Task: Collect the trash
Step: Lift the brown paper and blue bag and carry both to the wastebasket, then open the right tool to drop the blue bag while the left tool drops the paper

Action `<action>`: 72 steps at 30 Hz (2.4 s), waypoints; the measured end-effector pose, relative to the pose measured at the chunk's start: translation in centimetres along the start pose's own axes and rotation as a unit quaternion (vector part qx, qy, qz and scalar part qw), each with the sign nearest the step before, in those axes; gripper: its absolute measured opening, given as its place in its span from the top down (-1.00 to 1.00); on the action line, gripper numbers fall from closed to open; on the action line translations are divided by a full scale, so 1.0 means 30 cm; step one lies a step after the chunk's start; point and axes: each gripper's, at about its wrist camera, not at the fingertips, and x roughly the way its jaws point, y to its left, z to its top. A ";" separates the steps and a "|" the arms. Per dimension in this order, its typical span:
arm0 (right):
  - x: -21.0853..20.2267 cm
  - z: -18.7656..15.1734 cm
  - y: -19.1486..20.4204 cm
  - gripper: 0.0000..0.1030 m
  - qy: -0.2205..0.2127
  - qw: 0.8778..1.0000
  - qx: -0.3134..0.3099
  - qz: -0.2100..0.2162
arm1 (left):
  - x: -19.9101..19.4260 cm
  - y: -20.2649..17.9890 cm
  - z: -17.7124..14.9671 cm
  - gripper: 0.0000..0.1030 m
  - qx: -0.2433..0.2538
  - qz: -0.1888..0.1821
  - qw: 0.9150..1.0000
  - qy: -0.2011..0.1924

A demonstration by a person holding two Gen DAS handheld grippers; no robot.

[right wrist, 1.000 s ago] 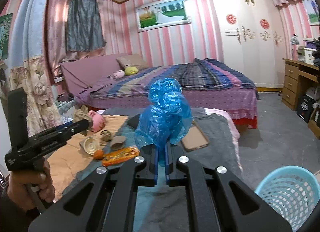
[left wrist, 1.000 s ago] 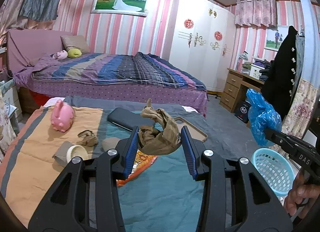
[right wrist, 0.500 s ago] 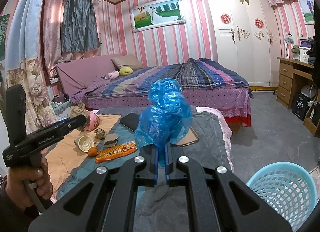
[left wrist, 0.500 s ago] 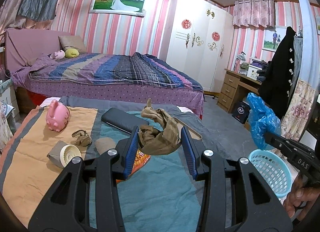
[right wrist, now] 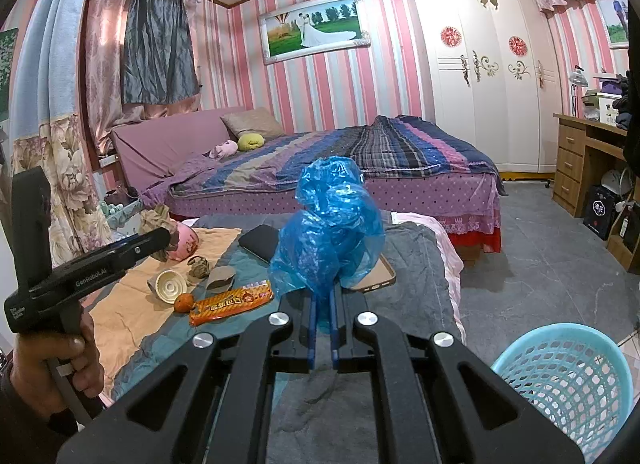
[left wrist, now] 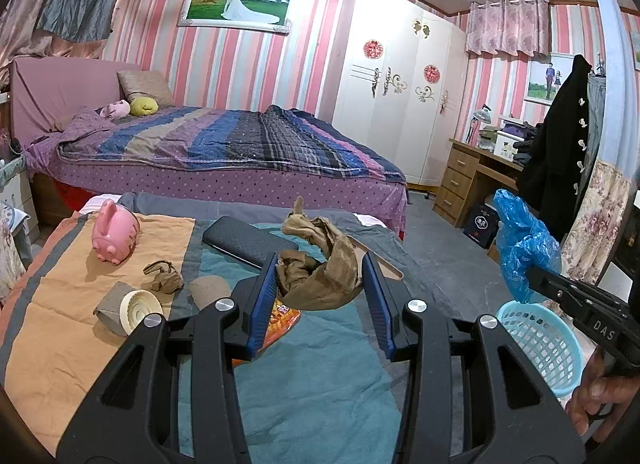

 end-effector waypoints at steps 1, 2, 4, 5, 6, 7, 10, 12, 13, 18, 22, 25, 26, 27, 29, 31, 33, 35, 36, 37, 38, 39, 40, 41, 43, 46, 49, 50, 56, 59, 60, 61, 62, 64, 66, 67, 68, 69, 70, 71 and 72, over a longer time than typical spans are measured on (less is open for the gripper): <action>-0.001 -0.002 0.001 0.90 0.000 1.000 -0.001 0.000 | 0.000 -0.001 0.000 0.20 0.000 0.000 1.000 0.000; 0.000 -0.001 0.001 0.90 0.000 1.000 0.000 0.000 | 0.000 0.000 0.000 0.20 -0.001 0.000 1.000 0.000; -0.001 -0.001 0.002 0.90 0.000 1.000 0.000 -0.001 | 0.000 0.000 0.000 0.20 -0.001 0.000 1.000 0.000; 0.000 0.000 0.002 0.90 0.000 1.000 0.001 -0.001 | 0.000 0.001 0.000 0.20 0.000 0.000 1.000 0.000; 0.000 0.000 0.002 0.90 0.000 1.000 0.001 -0.001 | 0.000 0.001 0.001 0.20 0.000 0.000 1.000 0.000; -0.001 0.000 0.002 0.90 0.000 1.000 0.000 -0.001 | 0.000 0.001 0.001 0.20 0.000 0.000 1.000 0.000; 0.000 -0.001 0.001 0.90 0.000 1.000 0.000 -0.002 | 0.000 0.001 0.001 0.20 -0.001 0.000 1.000 0.000; 0.000 -0.002 -0.003 0.90 0.000 1.000 0.001 -0.002 | -0.001 0.000 0.001 0.20 -0.001 0.000 1.000 0.000; 0.000 -0.003 -0.006 0.90 0.000 1.000 0.001 -0.002 | 0.000 0.000 0.001 0.20 -0.001 -0.001 1.000 0.000; 0.000 -0.007 -0.017 0.90 -0.001 1.000 0.003 -0.006 | 0.001 -0.003 0.000 0.20 -0.001 -0.003 1.000 0.002; -0.016 -0.017 -0.043 0.90 -0.001 1.000 0.007 -0.019 | 0.005 -0.019 -0.001 0.20 0.000 -0.011 1.000 0.004; -0.048 -0.041 -0.077 0.90 -0.001 0.999 0.017 -0.040 | 0.014 -0.047 -0.002 0.20 -0.002 -0.026 1.000 0.007; -0.062 -0.051 -0.093 0.90 0.000 0.999 0.023 -0.048 | 0.016 -0.057 -0.002 0.20 -0.003 -0.031 0.999 0.006; -0.084 -0.067 -0.117 0.90 -0.001 0.998 0.030 -0.060 | 0.019 -0.074 -0.001 0.20 -0.003 -0.038 0.999 0.005; -0.110 -0.084 -0.140 0.90 -0.001 0.996 0.035 -0.077 | 0.027 -0.110 -0.004 0.20 -0.001 -0.052 0.999 0.007; -0.136 -0.103 -0.206 0.90 0.005 0.994 0.052 -0.098 | 0.038 -0.164 -0.009 0.20 0.004 -0.069 0.998 0.012; -0.158 -0.115 -0.250 0.90 0.005 0.992 0.070 -0.109 | 0.043 -0.212 -0.018 0.20 0.013 -0.082 0.996 0.015; -0.191 -0.136 -0.315 0.90 0.005 0.987 0.089 -0.134 | 0.054 -0.268 -0.028 0.20 0.022 -0.096 0.995 0.019; -0.203 -0.143 -0.330 0.90 0.006 0.985 0.093 -0.142 | 0.063 -0.303 -0.035 0.20 0.025 -0.104 0.994 0.021; -0.224 -0.155 -0.356 0.90 0.008 0.982 0.098 -0.163 | 0.077 -0.340 -0.041 0.20 0.027 -0.113 0.993 0.024; -0.229 -0.157 -0.366 0.90 0.009 0.981 0.099 -0.169 | 0.087 -0.366 -0.046 0.20 0.028 -0.119 0.992 0.027; -0.235 -0.160 -0.377 0.90 0.010 0.979 0.101 -0.176 | 0.101 -0.401 -0.054 0.20 0.030 -0.129 0.991 0.030; -0.243 -0.166 -0.391 0.90 0.011 0.977 0.103 -0.184 | 0.117 -0.445 -0.062 0.20 0.032 -0.139 0.989 0.033; -0.249 -0.173 -0.405 0.90 0.014 0.975 0.104 -0.194 | 0.129 -0.479 -0.068 0.19 0.034 -0.146 0.988 0.036; -0.258 -0.188 -0.431 0.83 0.024 0.969 0.105 -0.221 | 0.151 -0.527 -0.081 0.19 0.034 -0.159 0.986 0.041; -0.276 -0.182 -0.477 0.50 0.027 0.962 0.112 -0.247 | 0.202 -0.603 -0.117 0.16 0.024 -0.186 0.980 0.065; -0.322 -0.192 -0.550 -0.26 0.007 0.955 0.141 -0.261 | 0.259 -0.678 -0.157 0.15 0.025 -0.202 0.975 0.092; -0.335 -0.193 -0.566 -0.26 0.002 0.953 0.149 -0.264 | 0.278 -0.706 -0.172 0.14 0.028 -0.207 0.973 0.099; -0.381 -0.199 -0.624 -0.26 -0.023 0.941 0.168 -0.293 | 0.302 -0.830 -0.224 -0.28 0.059 -0.242 0.961 0.123; -0.392 -0.199 -0.648 -0.26 -0.028 0.938 0.180 -0.294 | 0.297 -0.832 -0.230 -0.47 0.056 -0.246 0.960 0.121; -0.393 -0.199 -0.655 -0.26 -0.028 0.938 0.181 -0.293 | 0.295 -0.822 -0.226 -0.47 0.054 -0.244 0.961 0.119; -0.385 -0.197 -0.654 -0.26 -0.026 0.940 0.180 -0.287 | 0.294 -0.808 -0.220 -0.47 0.053 -0.240 0.962 0.116; -0.390 -0.195 -0.655 -0.26 -0.025 0.941 0.179 -0.285 | 0.291 -0.789 -0.212 -0.48 0.050 -0.235 0.964 0.113; -0.385 -0.191 -0.651 -0.26 -0.022 0.947 0.172 -0.271 | 0.280 -0.748 -0.188 -0.48 0.045 -0.223 0.968 0.107; -0.379 -0.189 -0.643 -0.26 -0.023 0.950 0.167 -0.264 | 0.267 -0.684 -0.164 -0.49 0.043 -0.198 0.974 0.098; -0.372 -0.187 -0.635 -0.26 -0.023 0.952 0.164 -0.259 | 0.262 -0.653 -0.152 -0.49 0.043 -0.186 0.977 0.095; -0.358 -0.181 -0.621 -0.26 -0.022 0.955 0.160 -0.247 | 0.251 -0.613 -0.143 -0.49 0.045 -0.169 0.980 0.091; -0.346 -0.177 -0.596 -0.26 -0.021 0.958 0.157 -0.238 | 0.240 -0.568 -0.136 -0.50 0.047 -0.150 0.984 0.088; -0.321 -0.167 -0.569 -0.26 -0.018 0.963 0.150 -0.224 | 0.233 -0.533 -0.130 -0.51 0.047 -0.137 0.986 0.087; -0.311 -0.164 -0.557 -0.26 -0.017 0.965 0.148 -0.217 | 0.222 -0.486 -0.125 -0.51 0.047 -0.119 0.988 0.084; -0.295 -0.158 -0.538 -0.26 -0.016 0.968 0.145 -0.206 | 0.212 -0.434 -0.119 -0.51 0.044 -0.104 0.990 0.083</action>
